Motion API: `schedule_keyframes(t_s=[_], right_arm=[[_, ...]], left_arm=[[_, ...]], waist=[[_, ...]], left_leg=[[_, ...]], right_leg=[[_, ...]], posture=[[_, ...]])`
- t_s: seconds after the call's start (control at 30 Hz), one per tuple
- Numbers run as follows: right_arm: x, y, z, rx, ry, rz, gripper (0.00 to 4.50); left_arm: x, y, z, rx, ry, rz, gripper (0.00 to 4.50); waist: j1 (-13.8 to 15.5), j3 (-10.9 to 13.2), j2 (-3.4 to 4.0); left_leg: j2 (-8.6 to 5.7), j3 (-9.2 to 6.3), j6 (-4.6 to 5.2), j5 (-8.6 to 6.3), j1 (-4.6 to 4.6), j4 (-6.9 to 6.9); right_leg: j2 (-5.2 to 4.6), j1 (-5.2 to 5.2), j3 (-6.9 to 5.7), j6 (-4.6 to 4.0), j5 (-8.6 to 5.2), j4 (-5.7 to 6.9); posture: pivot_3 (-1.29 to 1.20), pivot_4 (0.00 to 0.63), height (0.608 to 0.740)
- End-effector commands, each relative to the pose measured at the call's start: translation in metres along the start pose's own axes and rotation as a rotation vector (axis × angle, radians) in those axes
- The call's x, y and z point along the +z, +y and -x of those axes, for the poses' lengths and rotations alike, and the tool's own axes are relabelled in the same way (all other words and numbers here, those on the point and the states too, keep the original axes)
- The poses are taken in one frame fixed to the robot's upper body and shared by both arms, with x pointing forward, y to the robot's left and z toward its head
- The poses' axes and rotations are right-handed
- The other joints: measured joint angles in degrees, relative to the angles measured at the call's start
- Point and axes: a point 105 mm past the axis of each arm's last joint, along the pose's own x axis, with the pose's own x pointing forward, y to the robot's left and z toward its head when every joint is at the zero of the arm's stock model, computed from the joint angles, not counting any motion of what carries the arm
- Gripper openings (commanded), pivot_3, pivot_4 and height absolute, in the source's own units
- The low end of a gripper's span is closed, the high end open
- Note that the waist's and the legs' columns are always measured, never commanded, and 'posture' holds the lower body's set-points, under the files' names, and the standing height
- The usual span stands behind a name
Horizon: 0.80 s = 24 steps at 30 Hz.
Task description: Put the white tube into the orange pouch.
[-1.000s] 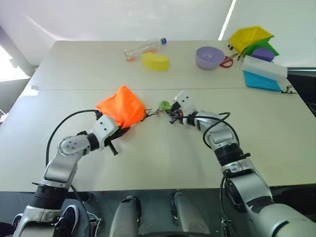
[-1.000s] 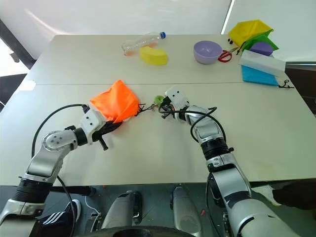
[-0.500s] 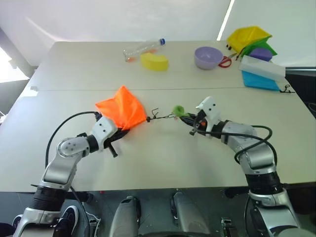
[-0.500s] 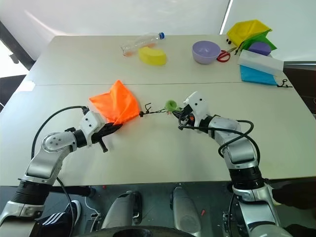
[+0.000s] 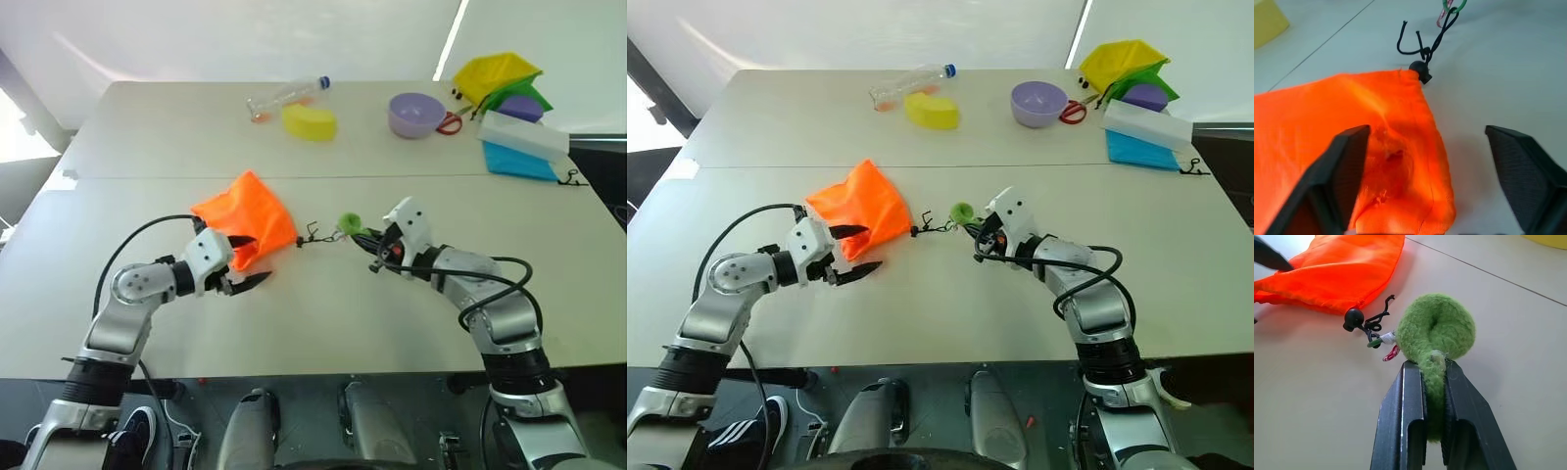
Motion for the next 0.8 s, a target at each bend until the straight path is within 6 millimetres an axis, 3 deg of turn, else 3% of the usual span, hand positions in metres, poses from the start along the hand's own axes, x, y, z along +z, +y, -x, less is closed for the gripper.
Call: schedule_keyframes(t_s=[0.03, 0.13, 0.27, 0.6, 0.8], right_arm=[[0.006, -0.002, 0.001, -0.004, -0.021, 0.021, 0.00], [0.002, -0.008, -0.003, -0.034, -0.006, 0.022, 0.00], [0.002, -0.010, -0.009, -0.048, -0.021, 0.012, 0.00], [0.001, -0.011, -0.017, -0.072, -0.034, 0.018, 0.00], [0.002, -0.012, -0.018, -0.088, -0.045, 0.016, 0.00]], left_arm=[[0.025, 0.011, 0.007, -0.011, -0.084, -0.065, 3.93], [0.050, 0.022, 0.000, -0.047, -0.139, -0.104, 3.93], [0.064, 0.033, -0.020, -0.143, -0.148, -0.162, 3.93], [0.041, 0.022, -0.080, -0.444, 0.004, -0.117, 3.93], [0.033, 0.020, -0.096, -0.536, 0.125, -0.218, 3.93]], waist=[[0.02, 0.00, 0.00], [0.45, 0.02, -0.03], [0.52, 0.01, -0.04], [0.23, 0.01, -0.05], [-0.01, 0.01, -0.05]], left_leg=[[0.00, 0.00, 0.00, 0.00, 0.00, 0.00], [0.00, -0.04, 0.00, 0.00, -0.02, 0.04], [-0.05, -0.02, 0.00, 0.01, -0.01, 0.20], [-0.07, -0.08, 0.01, 0.01, -0.06, 0.17], [-0.08, -0.10, 0.01, 0.01, -0.09, 0.15]], right_leg=[[0.01, 0.00, 0.00, 0.00, 0.00, 0.00], [0.02, 0.02, -0.05, 0.00, 0.00, 0.01], [0.01, 0.11, -0.03, -0.01, 0.00, -0.01], [0.12, 0.10, -0.02, 0.25, 0.06, 0.00], [0.12, 0.09, -0.01, 0.29, 0.05, -0.01]], posture=[[0.00, 0.150, 0.740], [0.00, 0.150, 0.740], [0.00, 0.150, 0.740], [0.00, 0.150, 0.740], [0.00, 0.150, 0.740]])
